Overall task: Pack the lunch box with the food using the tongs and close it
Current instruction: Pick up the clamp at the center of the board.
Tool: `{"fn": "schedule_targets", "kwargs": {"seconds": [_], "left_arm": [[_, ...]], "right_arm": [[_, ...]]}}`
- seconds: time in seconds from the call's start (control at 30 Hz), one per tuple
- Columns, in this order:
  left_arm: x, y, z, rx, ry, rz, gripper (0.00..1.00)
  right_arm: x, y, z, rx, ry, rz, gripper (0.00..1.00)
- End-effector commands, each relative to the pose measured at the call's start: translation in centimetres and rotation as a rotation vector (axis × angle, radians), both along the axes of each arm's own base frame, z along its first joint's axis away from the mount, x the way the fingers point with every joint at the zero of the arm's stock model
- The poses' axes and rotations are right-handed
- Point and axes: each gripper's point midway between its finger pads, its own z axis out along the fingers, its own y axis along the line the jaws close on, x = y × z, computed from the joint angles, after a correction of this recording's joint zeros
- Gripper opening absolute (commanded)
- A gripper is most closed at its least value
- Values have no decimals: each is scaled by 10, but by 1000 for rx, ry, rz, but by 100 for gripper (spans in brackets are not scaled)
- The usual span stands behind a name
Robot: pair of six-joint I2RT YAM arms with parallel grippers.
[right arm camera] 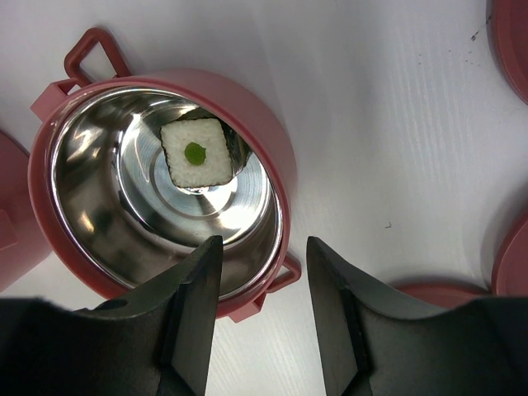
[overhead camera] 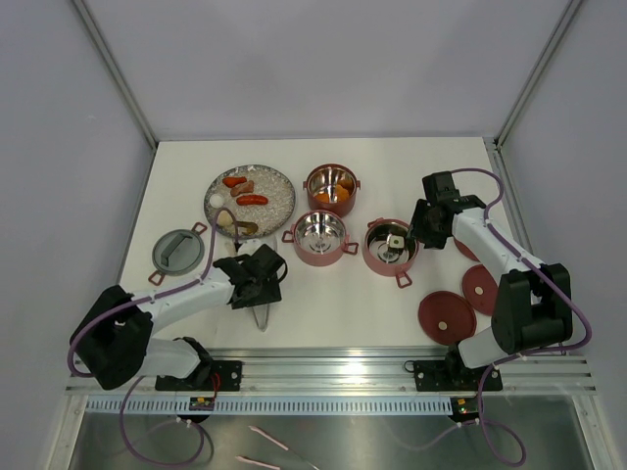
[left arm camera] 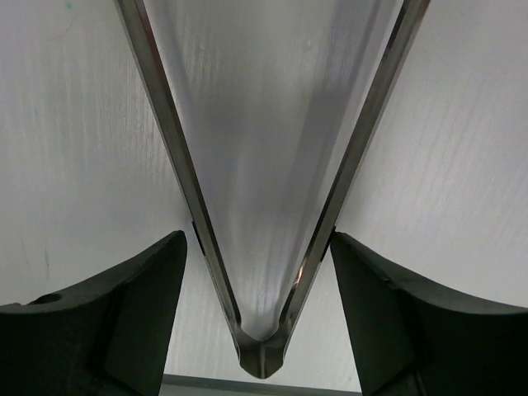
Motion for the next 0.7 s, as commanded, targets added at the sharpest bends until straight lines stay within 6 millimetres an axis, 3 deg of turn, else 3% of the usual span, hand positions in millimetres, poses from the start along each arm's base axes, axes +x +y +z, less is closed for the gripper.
{"fn": "schedule_targets", "kwargs": {"seconds": [0.0,0.33,0.5,0.53,0.67], "left_arm": [[20,0,1,8,-100,54,74],[34,-4,-11,16,-139,67,73],[30,-5,-11,0,-130,66,45],[28,-4,-9,5,-125,59,35],[23,-8,14,-6,-129,6,19]], "right_arm": [[10,3,9,14,-43,14,53],[8,0,10,4,-39,10,53],[8,1,11,8,-43,9,53],[8,0,11,6,-42,7,53],[8,0,10,7,-40,6,53]]}}
